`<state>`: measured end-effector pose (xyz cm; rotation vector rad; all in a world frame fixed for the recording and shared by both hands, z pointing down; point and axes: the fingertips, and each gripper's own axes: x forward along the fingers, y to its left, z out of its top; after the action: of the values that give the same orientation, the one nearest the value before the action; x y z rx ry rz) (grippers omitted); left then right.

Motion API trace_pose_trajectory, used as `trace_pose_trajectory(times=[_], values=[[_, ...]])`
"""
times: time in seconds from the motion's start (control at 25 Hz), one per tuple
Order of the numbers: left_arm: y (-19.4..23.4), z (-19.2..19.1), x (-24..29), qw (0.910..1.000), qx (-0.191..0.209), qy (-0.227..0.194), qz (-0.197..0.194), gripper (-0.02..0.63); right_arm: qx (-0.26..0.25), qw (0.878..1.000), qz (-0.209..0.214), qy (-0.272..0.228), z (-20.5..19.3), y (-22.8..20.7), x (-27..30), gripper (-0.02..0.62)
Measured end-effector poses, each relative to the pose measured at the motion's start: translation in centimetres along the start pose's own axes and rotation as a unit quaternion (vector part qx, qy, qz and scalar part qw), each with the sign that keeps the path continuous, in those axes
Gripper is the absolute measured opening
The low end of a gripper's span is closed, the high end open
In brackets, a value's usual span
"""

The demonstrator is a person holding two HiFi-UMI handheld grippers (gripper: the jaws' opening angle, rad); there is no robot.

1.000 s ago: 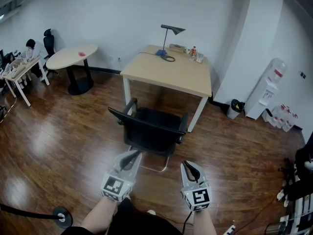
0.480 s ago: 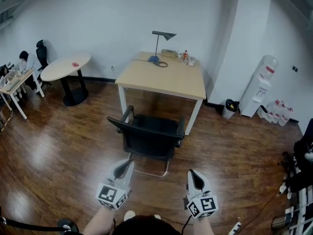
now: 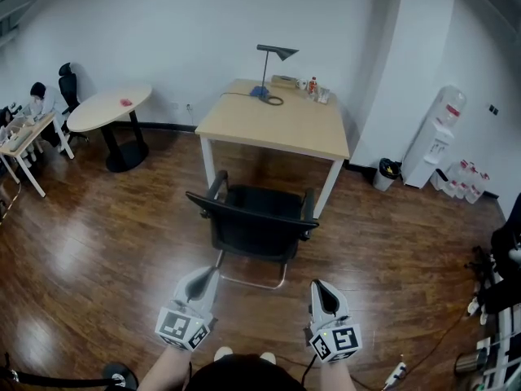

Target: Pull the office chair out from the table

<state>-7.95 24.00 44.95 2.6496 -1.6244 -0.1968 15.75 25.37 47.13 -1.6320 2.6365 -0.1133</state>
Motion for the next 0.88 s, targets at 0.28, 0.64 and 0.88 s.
trace_pose_trajectory(times=[0.28, 0.64, 0.88], values=[[0.6, 0.0, 0.7, 0.9999, 0.005, 0.003, -0.016, 0.009, 0.008, 1.0, -0.009, 0.002, 0.0, 0.0, 0.2, 0.011], [0.3, -0.1, 1.9, 0.9995, 0.005, 0.002, -0.031, 0.009, 0.009, 1.0, -0.018, -0.003, 0.3, -0.6, 0.3, 0.011], [0.3, -0.1, 2.5, 0.9994, 0.01, 0.002, -0.034, 0.009, 0.006, 1.0, -0.014, -0.005, 0.3, -0.7, 0.7, 0.011]])
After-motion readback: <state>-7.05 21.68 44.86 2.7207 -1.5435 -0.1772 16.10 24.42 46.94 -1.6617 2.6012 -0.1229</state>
